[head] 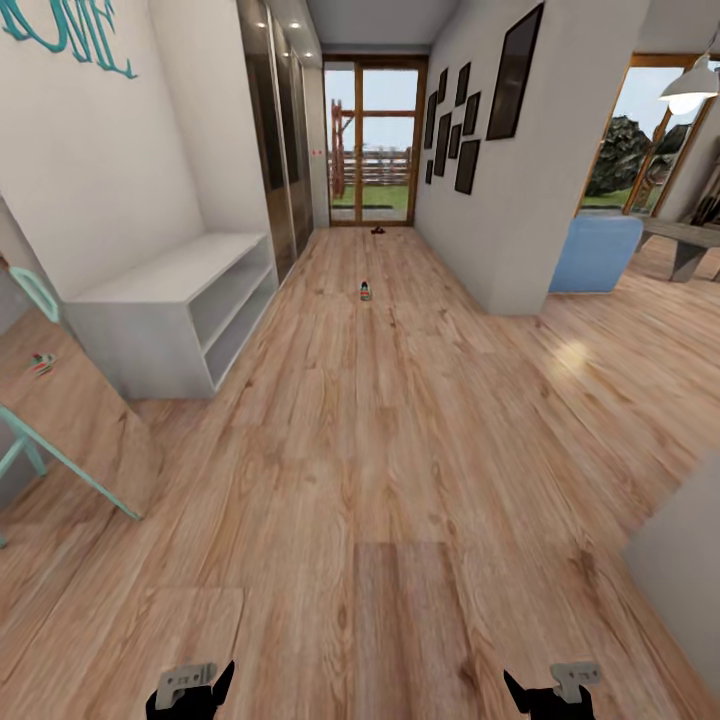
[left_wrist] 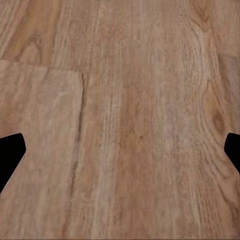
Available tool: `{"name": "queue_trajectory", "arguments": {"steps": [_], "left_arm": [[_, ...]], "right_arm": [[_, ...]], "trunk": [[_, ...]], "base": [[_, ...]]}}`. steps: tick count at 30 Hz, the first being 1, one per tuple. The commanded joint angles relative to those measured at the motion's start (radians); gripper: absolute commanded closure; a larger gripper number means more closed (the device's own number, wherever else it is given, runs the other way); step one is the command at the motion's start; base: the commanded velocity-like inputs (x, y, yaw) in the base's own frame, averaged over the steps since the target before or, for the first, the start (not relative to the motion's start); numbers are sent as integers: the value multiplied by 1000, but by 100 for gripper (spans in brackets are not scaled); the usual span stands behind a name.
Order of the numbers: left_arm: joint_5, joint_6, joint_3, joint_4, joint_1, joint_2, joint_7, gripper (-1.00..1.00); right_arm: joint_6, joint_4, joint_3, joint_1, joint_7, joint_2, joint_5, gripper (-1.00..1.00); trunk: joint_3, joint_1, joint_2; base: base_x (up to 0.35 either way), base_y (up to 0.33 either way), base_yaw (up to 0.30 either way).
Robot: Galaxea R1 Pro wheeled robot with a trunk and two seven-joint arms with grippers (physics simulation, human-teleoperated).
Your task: Pick up the two gym shoes and the two sandals from the corridor floor and place them onto the hallstand (shoe rack) in the corridor, making sure they are on the rack and not on the floor. Arrange them so the two gym shoes are next to each other and the two sandals are next to each other.
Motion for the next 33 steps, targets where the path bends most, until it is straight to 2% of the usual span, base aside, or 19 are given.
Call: {"name": "queue_trajectory", "arguments": {"steps": [1, 33], "left_arm": [[-11, -5, 9, 1, -1, -1, -6, -100], [-12, -7, 8, 22, -1, 0, -6, -100]], "right_arm": [[-2, 1, 7, -1, 5, 0, -11, -100], [-2, 2, 6, -1, 5, 0, -11, -100]], "trunk": [[1, 0, 0], [21, 0, 0]], "base": [[340, 0, 0], [340, 0, 0]]}}
